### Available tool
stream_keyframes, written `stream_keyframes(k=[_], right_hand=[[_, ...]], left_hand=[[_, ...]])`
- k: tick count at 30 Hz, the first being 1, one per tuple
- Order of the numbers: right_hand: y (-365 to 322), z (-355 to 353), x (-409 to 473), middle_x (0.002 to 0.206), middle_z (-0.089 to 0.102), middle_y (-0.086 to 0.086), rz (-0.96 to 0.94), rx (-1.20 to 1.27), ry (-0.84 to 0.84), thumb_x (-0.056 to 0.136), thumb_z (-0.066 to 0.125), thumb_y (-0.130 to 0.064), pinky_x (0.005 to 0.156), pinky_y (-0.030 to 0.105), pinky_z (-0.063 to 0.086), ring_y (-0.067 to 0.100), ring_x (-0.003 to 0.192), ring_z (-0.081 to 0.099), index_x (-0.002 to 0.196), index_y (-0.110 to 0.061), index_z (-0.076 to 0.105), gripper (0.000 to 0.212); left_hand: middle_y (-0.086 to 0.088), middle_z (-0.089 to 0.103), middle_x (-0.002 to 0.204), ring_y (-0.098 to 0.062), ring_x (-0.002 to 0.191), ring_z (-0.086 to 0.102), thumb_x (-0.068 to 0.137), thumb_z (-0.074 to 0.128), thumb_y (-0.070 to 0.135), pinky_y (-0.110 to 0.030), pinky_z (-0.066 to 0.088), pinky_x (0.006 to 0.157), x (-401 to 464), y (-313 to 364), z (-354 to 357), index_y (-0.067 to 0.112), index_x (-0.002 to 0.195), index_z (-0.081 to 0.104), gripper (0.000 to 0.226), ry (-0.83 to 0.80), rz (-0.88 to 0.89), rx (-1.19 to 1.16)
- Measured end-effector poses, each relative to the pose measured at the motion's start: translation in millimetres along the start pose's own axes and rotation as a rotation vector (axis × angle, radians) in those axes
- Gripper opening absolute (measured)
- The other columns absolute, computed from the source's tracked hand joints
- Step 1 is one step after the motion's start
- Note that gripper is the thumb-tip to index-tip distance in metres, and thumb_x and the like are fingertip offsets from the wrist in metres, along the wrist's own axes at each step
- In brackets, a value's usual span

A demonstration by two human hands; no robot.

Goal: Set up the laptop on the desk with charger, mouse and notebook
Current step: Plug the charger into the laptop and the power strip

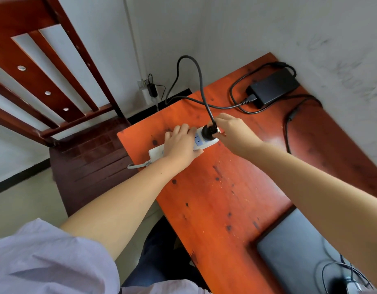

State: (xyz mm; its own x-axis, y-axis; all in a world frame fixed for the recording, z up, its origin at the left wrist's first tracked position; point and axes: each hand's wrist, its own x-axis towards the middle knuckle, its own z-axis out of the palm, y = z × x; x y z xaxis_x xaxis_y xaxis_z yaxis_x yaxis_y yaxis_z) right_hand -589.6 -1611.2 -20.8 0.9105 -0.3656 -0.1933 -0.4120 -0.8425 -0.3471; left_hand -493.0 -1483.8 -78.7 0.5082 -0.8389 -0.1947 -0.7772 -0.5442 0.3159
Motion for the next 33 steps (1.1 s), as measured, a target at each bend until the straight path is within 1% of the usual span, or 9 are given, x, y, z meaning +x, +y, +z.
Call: stream_keyframes(k=[2,6,12,17,20,22,25,29,33], right_hand=[[2,1,3,0.112,0.059,0.012,-0.014,0.016,-0.017,0.089,0.058,-0.008,0.084,0.037,0.049,0.028,0.095,0.057,0.109,-0.002,0.062,0.022],[4,3,7,0.11,0.059,0.014,-0.036,0.005,-0.008,0.089,0.058,-0.008,0.081,0.034,0.048,0.03,0.093,0.058,0.104,0.0,0.062,0.017],[7,4,3,0.115,0.058,0.013,-0.037,0.024,-0.003,0.09,0.057,-0.009,0.087,0.032,0.047,0.027,0.099,0.056,0.111,-0.002,0.061,0.023],[1,-2,0,0.114,0.057,0.009,0.027,-0.007,-0.056,0.09,0.054,-0.015,0.081,0.032,0.045,0.028,0.104,0.055,0.115,-0.008,0.055,0.026],[14,-12,-24,0.138,0.048,0.005,0.115,0.074,-0.017,0.089,0.059,-0.019,0.099,0.038,0.043,0.025,0.126,0.045,0.139,-0.02,0.037,0.054],[32,-21,-48,0.142,0.045,0.006,0.199,0.085,0.052,0.089,0.06,-0.02,0.101,0.039,0.042,0.025,0.128,0.043,0.142,-0.023,0.032,0.06],[58,-30,-94,0.136,0.049,0.008,0.355,0.101,0.158,0.089,0.059,-0.022,0.098,0.039,0.044,0.027,0.123,0.048,0.14,-0.022,0.037,0.056],[80,-22,-174,0.13,0.052,0.012,0.622,0.149,0.257,0.087,0.056,-0.016,0.097,0.041,0.043,0.031,0.121,0.048,0.134,-0.016,0.045,0.049],[85,6,-273,0.134,0.05,0.011,0.903,0.2,0.315,0.091,0.051,-0.02,0.102,0.043,0.039,0.03,0.125,0.045,0.134,-0.016,0.045,0.043]], left_hand=[[-0.006,0.044,0.13,-0.025,0.122,0.038,0.085,0.058,0.045,-0.038,0.031,0.099,0,0,0,0.017,0.135,0.037,0.062,0.004,-0.004,-0.007],[-0.006,0.046,0.128,-0.025,0.121,0.039,0.084,0.059,0.045,-0.039,0.032,0.099,1,-1,2,0.017,0.133,0.039,0.06,0.01,-0.001,-0.011],[-0.004,0.047,0.126,-0.024,0.12,0.04,0.082,0.059,0.047,-0.038,0.032,0.097,1,2,0,0.018,0.13,0.042,0.058,-0.008,-0.002,0.025],[-0.006,0.047,0.127,-0.024,0.12,0.041,0.082,0.059,0.049,-0.038,0.034,0.096,-3,9,-14,0.015,0.131,0.04,0.062,-0.035,-0.001,0.147],[-0.005,0.057,0.11,-0.025,0.106,0.05,0.086,0.056,0.041,-0.036,0.036,0.085,-11,17,-30,0.015,0.112,0.055,0.037,0.131,0.156,0.156],[-0.004,0.062,0.096,-0.024,0.094,0.054,0.088,0.054,0.035,-0.034,0.035,0.076,-15,33,-40,0.015,0.099,0.061,0.024,0.195,0.315,0.077],[-0.003,0.062,0.088,-0.023,0.089,0.055,0.089,0.054,0.032,-0.034,0.038,0.073,-11,77,-49,0.013,0.092,0.062,0.021,0.148,0.509,-0.02],[-0.004,0.062,0.099,-0.024,0.099,0.053,0.091,0.05,0.036,-0.036,0.038,0.082,0,153,-36,0.014,0.101,0.06,0.026,0.033,0.729,-0.003],[-0.009,0.062,0.105,-0.029,0.104,0.054,0.091,0.049,0.037,-0.04,0.041,0.083,-16,224,0,0.012,0.105,0.058,0.03,-0.086,0.999,0.091]])
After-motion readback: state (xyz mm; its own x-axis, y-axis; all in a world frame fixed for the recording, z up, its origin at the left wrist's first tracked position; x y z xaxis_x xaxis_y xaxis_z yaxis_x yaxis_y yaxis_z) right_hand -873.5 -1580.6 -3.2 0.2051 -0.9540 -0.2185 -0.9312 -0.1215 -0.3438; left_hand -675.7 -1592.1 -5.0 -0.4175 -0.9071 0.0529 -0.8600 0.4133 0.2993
